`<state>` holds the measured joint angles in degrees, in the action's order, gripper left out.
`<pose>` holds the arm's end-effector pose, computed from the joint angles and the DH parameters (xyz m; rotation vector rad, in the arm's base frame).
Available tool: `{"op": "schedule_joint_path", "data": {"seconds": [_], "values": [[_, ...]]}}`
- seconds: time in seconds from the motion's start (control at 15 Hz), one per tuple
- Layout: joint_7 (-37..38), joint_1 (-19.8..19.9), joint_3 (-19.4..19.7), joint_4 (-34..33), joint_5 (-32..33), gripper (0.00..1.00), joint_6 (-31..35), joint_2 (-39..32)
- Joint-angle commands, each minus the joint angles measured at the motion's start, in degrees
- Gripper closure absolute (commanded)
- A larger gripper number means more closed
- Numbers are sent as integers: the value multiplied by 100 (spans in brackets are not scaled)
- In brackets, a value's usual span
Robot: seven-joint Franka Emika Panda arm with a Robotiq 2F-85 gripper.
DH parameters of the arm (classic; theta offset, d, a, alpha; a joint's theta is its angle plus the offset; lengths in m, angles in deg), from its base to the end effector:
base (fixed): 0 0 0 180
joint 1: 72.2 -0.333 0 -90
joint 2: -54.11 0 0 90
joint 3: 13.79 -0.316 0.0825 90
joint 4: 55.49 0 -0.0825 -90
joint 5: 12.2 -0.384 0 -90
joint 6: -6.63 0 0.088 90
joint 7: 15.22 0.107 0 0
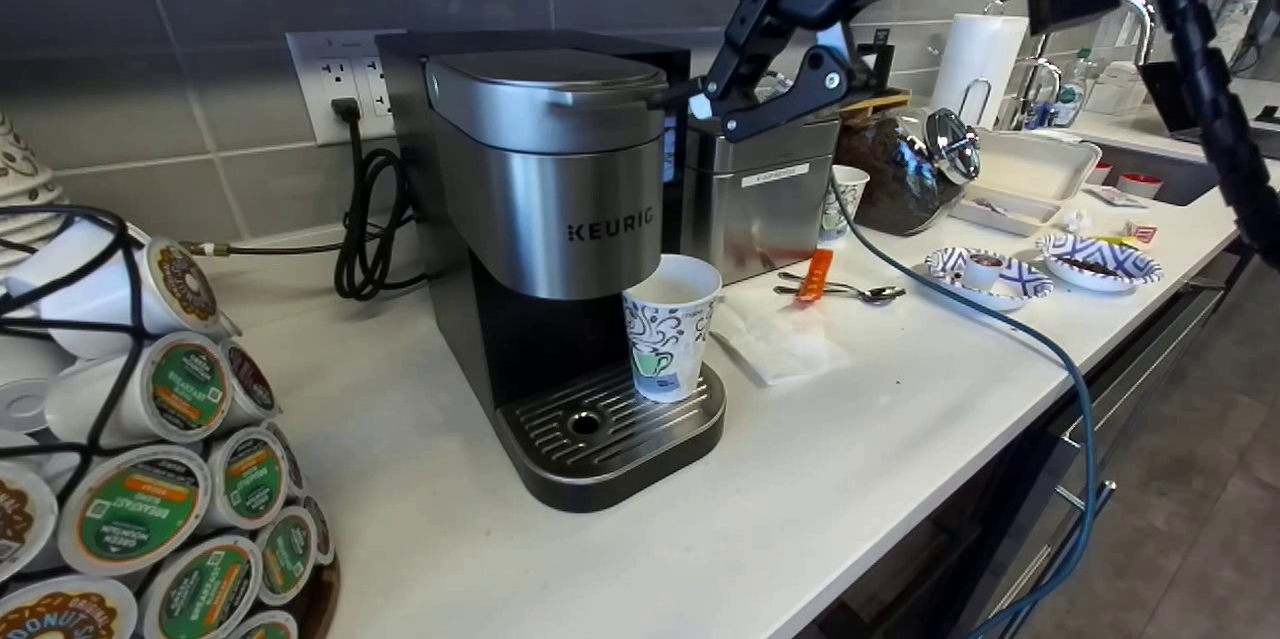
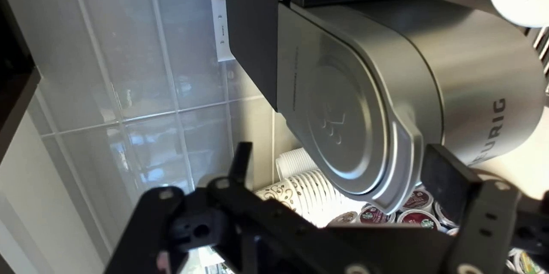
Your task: Open the top of the coffee maker
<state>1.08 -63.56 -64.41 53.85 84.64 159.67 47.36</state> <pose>0.4481 0.4190 0.5081 1.3651 1.6563 1.2182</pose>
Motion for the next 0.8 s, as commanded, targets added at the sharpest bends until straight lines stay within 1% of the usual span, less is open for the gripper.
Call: {"op": "schedule_joint_path", "data": {"seconds": [0.0,0.2,0.27,0.33,0.4,0.6,0.73], "values": [[-339,-1045,952,-284,-129,0,-67,-266],[-293,-1662,1579,-467,-124,0,-74,-359],[-206,-1348,1224,-513,-7,0,-135,-433],[-159,-1427,1304,-521,5,0,-112,-427],[-44,-1414,1302,-500,54,0,-100,-365],[587,-1327,1334,-357,301,0,33,-23],[966,-1295,1360,-350,382,0,3,118]]}}
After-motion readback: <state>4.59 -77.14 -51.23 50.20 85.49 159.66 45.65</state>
